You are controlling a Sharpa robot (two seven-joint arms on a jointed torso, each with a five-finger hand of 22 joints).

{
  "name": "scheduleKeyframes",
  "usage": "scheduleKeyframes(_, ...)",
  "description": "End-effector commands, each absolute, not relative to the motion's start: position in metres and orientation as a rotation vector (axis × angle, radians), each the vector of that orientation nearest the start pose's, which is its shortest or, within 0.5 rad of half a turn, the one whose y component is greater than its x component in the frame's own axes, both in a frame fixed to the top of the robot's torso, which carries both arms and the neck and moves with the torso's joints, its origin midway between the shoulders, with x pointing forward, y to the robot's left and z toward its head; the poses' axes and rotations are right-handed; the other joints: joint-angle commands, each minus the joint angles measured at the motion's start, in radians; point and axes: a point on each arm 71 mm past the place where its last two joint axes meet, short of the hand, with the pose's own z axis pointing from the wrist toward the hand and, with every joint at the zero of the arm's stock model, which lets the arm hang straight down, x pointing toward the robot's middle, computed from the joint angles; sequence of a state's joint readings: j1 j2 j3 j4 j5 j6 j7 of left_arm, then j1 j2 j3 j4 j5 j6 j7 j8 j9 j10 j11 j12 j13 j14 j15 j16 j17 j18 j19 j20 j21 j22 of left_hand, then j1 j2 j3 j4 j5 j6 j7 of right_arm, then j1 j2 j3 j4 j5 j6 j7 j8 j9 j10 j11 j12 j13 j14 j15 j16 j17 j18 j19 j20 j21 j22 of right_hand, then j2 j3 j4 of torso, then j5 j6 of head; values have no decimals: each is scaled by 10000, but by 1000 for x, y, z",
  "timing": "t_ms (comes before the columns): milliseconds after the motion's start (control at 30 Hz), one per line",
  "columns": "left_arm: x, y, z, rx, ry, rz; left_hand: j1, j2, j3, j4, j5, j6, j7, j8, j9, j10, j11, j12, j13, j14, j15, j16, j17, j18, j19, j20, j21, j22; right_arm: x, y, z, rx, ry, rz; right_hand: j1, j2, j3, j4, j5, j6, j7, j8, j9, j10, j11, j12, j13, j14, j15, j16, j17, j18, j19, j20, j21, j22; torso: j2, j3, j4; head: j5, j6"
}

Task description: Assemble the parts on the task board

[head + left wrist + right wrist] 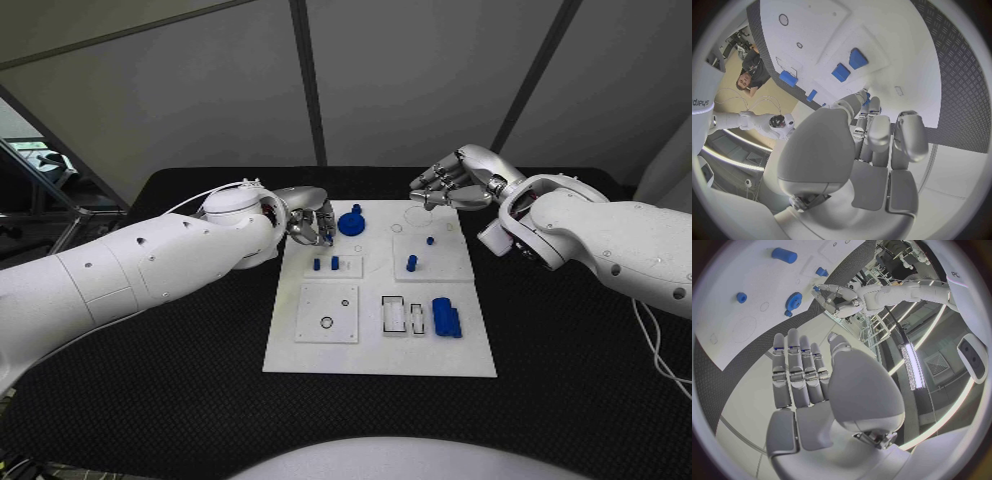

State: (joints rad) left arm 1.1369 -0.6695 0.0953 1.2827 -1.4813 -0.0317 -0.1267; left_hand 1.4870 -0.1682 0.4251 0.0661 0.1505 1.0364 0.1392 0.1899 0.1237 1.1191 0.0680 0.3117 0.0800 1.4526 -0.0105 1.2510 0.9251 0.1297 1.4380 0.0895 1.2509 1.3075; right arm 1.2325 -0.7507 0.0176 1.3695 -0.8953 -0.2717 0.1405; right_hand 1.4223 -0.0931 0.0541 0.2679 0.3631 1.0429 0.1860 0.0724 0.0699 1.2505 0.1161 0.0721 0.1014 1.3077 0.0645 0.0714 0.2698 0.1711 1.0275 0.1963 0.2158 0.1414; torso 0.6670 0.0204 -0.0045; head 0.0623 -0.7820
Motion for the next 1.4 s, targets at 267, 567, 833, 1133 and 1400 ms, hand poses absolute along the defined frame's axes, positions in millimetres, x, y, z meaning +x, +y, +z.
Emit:
scheduleKeyframes(267, 528, 179, -210, 1509, 19183, -5779, -115, 11, 64, -19, -31, 63, -19, -60, -18, 58, 18, -46, 3, -5, -9, 28, -16, -536, 63, 6, 33, 255, 524, -194, -153, 2563, 16241, 10809, -33, 99, -63, -18, 37, -74, -10, -36, 1, -62, 1, 22, -12, -10, 38, -59, -16, 129, 61, 10, -59, -13, 0, 0, 0, 8, -16)
scheduleKeyframes(567, 527, 178, -211, 1569, 19245, -5841, -139, 15, 89, -36, -34, 107, -40, -58, -21, 113, -1, -52, 11, -9, -18, 33, -23, -534, 58, 0, 25, 255, 524, -194, -153, 2563, 16243, 10808, -42, 127, -71, -14, 36, -72, -12, -30, 3, -61, -2, 30, -8, -8, 35, -56, -22, 130, 76, 13, -76, -28, -4, -2, 13, -2, -30)
scheduleKeyframes(833, 527, 178, -211, 1583, 19268, -5848, -149, 15, 96, -43, -35, 126, -47, -56, -21, 133, -8, -54, 14, -11, -23, 32, -33, -534, 57, -3, 24, 256, 524, -194, -153, 2566, 16244, 10805, -42, 127, -71, -14, 36, -72, -12, -30, 3, -61, -2, 30, -8, -8, 35, -56, -22, 130, 76, 13, -76, -28, 6, -2, 5, 4, -18)
scheduleKeyframes(1133, 528, 177, -212, 1555, 19295, -5804, -187, -8, 99, -51, -39, 128, -45, -74, -30, 139, -6, -79, 13, -14, -28, 32, -47, -530, 49, -8, 9, 250, 524, -194, -153, 2567, 16244, 10804, -42, 127, -71, -14, 36, -72, -12, -30, 3, -61, -2, 30, -8, -8, 35, -56, -22, 130, 76, 13, -76, -28, 5, 2, 8, -2, -33)
scheduleKeyframes(1400, 528, 176, -213, 1540, 19323, -5777, -346, -104, 200, -116, -36, -381, 23, -508, -230, 161, 25, -235, 9, -26, -4, 51, -113, -530, 36, 2, -15, 267, 524, -194, -153, 2569, 16252, 10802, -42, 127, -71, -14, 36, -72, -12, -30, 3, -61, -2, 30, -8, -8, 35, -56, -22, 130, 76, 13, -76, -28, 1, 0, -1, -8, -51)
